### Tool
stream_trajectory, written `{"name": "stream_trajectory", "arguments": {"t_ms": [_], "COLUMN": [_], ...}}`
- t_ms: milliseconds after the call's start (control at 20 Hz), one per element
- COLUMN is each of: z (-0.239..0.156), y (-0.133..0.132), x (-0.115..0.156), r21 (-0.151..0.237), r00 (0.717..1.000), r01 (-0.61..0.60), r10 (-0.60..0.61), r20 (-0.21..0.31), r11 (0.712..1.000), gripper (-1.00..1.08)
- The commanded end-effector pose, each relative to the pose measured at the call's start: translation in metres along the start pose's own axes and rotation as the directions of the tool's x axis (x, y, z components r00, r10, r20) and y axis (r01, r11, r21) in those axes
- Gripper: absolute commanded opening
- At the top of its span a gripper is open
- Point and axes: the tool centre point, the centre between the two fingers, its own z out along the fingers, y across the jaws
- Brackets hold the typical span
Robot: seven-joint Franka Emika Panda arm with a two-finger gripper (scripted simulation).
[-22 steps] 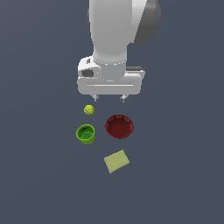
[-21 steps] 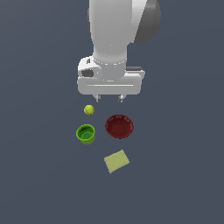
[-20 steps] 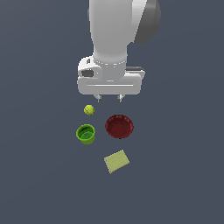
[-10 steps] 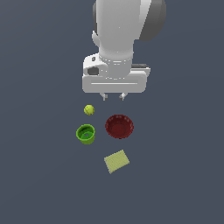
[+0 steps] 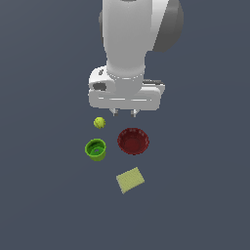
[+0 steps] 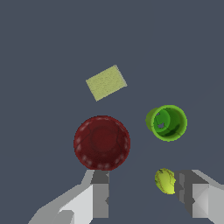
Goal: Pick up a designated object from a clutter of objects.
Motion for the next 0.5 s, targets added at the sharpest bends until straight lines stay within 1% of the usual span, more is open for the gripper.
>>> {"name": "stream_trajectory", "arguments": {"t_ms": [0, 150, 250, 350, 450], "z": [0.006, 0.016, 0.024, 0.034, 0.044], "y": [0.004, 0.01, 0.016, 0.021, 0.028], "x": [0.005, 0.012, 0.018, 0.024, 0.03], "r21": [0.001, -0.002, -0.007, -0.015, -0.028], "r00": [0.999, 0.992, 0.983, 0.969, 0.948], "r01": [-0.044, -0.113, -0.167, -0.227, -0.29], "r10": [0.044, 0.113, 0.167, 0.227, 0.291], "r20": [0.02, 0.05, 0.074, 0.1, 0.127], "r11": [0.999, 0.994, 0.986, 0.974, 0.957], "gripper": [0.28, 0.28, 0.28, 0.28, 0.28]}}
